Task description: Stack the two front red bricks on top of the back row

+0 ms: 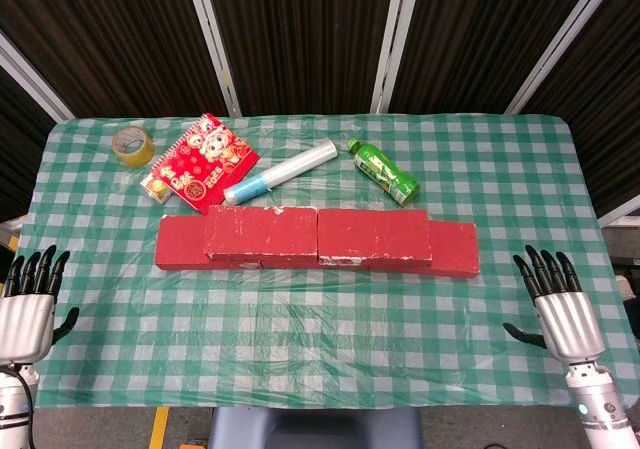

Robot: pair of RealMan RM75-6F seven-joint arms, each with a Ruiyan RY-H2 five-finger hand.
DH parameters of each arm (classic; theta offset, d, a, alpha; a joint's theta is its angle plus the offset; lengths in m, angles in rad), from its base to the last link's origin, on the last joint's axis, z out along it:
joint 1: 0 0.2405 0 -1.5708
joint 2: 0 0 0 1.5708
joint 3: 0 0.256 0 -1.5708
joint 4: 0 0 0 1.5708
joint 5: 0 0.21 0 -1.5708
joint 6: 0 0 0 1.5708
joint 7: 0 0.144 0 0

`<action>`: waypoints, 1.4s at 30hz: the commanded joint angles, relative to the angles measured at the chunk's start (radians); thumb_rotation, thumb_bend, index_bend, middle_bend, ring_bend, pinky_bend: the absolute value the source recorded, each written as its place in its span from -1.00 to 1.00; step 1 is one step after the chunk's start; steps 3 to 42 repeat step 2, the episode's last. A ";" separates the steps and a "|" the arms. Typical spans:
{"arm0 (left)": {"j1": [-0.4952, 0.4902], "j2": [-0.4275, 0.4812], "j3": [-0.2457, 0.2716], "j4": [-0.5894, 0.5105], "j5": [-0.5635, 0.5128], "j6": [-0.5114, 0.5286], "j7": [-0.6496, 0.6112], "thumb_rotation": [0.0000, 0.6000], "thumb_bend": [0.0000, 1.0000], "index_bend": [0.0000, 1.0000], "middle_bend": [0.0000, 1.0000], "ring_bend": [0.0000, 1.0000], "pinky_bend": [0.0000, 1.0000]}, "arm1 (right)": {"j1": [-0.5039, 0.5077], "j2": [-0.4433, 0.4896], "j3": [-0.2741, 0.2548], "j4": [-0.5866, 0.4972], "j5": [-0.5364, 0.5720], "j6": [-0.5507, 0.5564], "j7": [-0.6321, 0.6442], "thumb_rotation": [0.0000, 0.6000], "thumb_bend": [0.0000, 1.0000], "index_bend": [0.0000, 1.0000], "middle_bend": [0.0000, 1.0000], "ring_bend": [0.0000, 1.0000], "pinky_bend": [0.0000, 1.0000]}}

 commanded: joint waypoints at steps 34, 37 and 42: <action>0.002 -0.002 0.005 -0.010 0.008 0.000 0.015 1.00 -0.41 -1.00 -1.00 -1.00 -0.97 | -0.022 -0.003 -0.003 0.008 -0.022 0.000 0.046 0.76 -0.98 -1.00 -1.00 -1.00 -1.00; 0.002 -0.002 0.005 -0.010 0.008 0.000 0.015 1.00 -0.41 -1.00 -1.00 -1.00 -0.97 | -0.022 -0.003 -0.003 0.008 -0.022 0.000 0.046 0.76 -0.98 -1.00 -1.00 -1.00 -1.00; 0.002 -0.002 0.005 -0.010 0.008 0.000 0.015 1.00 -0.41 -1.00 -1.00 -1.00 -0.97 | -0.022 -0.003 -0.003 0.008 -0.022 0.000 0.046 0.76 -0.98 -1.00 -1.00 -1.00 -1.00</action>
